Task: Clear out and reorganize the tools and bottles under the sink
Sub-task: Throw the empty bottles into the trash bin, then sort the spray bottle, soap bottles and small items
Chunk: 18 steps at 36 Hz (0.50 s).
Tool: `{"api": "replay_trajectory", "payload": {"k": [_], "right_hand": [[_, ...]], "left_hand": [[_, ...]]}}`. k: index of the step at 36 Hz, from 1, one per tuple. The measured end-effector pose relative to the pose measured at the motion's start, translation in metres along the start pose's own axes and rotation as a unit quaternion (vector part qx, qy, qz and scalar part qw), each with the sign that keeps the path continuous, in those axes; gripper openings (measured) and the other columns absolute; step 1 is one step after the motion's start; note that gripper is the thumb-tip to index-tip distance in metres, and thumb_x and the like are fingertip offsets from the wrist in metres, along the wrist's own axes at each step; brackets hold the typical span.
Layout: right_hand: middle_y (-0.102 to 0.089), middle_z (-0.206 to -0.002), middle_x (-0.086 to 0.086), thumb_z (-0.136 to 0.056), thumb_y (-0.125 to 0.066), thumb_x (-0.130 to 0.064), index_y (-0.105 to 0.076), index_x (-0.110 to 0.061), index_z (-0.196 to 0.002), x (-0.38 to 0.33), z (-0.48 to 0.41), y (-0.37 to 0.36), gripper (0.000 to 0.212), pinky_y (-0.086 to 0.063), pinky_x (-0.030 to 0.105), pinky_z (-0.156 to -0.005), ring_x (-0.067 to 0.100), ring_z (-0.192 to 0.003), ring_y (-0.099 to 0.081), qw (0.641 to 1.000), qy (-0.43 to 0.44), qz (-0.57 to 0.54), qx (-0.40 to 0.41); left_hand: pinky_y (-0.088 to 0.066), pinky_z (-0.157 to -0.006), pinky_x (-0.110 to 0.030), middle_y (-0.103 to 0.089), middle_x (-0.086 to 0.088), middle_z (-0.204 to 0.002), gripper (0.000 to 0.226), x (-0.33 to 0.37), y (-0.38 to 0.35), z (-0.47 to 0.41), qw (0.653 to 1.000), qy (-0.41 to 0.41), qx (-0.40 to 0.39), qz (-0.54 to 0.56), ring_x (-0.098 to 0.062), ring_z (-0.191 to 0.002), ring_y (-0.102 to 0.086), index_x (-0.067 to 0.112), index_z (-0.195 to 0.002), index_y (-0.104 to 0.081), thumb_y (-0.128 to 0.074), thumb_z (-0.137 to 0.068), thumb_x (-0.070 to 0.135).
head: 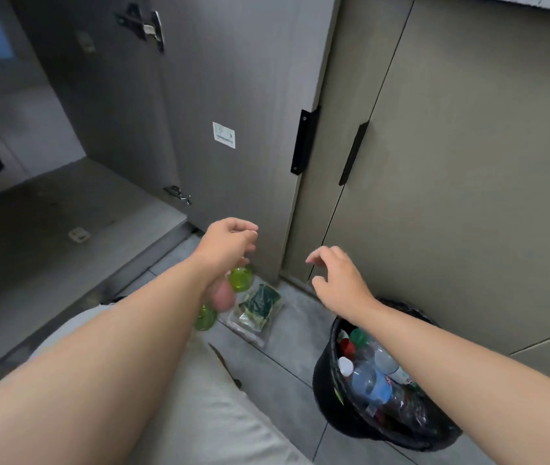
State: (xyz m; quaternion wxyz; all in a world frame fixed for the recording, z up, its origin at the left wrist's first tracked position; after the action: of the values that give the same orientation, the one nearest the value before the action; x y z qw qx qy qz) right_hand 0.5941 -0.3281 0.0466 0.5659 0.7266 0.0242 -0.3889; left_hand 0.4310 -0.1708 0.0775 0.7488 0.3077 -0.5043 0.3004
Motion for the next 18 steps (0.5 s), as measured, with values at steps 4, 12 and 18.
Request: {"api": "replay_trajectory", "payload": {"k": [4,12,18], "right_hand": [[-0.053,-0.109,-0.003,-0.084,-0.054,-0.008,-0.059,-0.022,-0.110,-0.037,-0.028,-0.047,0.030,-0.043,0.028,-0.093,0.013,-0.106,-0.052,0.995,0.034,-0.015,-0.090],[-0.057,-0.115,0.014,-0.083,-0.058,-0.005,-0.059,-0.013,-0.118,-0.047,-0.077,-0.145,0.036,-0.045,0.027,-0.088,0.022,-0.098,-0.057,0.974,-0.019,0.002,-0.226],[-0.053,-0.112,0.007,-0.083,-0.066,-0.014,-0.054,-0.015,-0.125,-0.019,-0.103,-0.183,0.043,-0.041,0.026,-0.075,0.017,-0.091,-0.051,0.968,-0.075,0.030,-0.239]], "left_hand": [[-0.055,-0.081,-0.034,-0.071,-0.004,-0.104,0.014,0.014,0.059,-0.015,0.999,-0.007,-0.001,-0.043,-0.015,-0.091,-0.069,0.017,-0.109,-0.069,-0.059,-0.098,0.017],[-0.048,-0.069,-0.028,-0.070,-0.008,-0.101,0.013,-0.047,0.183,-0.028,0.986,0.050,0.044,-0.154,-0.016,-0.082,-0.067,0.013,-0.109,-0.068,-0.063,-0.097,0.016],[-0.048,-0.063,-0.025,-0.071,-0.012,-0.092,0.014,-0.128,0.197,-0.046,0.980,0.107,0.029,-0.166,-0.017,-0.077,-0.065,0.016,-0.104,-0.068,-0.071,-0.092,0.012]]}}
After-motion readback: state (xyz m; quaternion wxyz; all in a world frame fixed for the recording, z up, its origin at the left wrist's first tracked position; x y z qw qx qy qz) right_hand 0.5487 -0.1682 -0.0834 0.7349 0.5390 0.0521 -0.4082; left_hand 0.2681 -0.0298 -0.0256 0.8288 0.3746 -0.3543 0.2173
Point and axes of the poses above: each hand's wrist, its own z-axis away from the middle knuckle, its own y-axis out of the back of the hand, x = y × z, the point moved 8 cm from there along -z, towards the middle knuckle
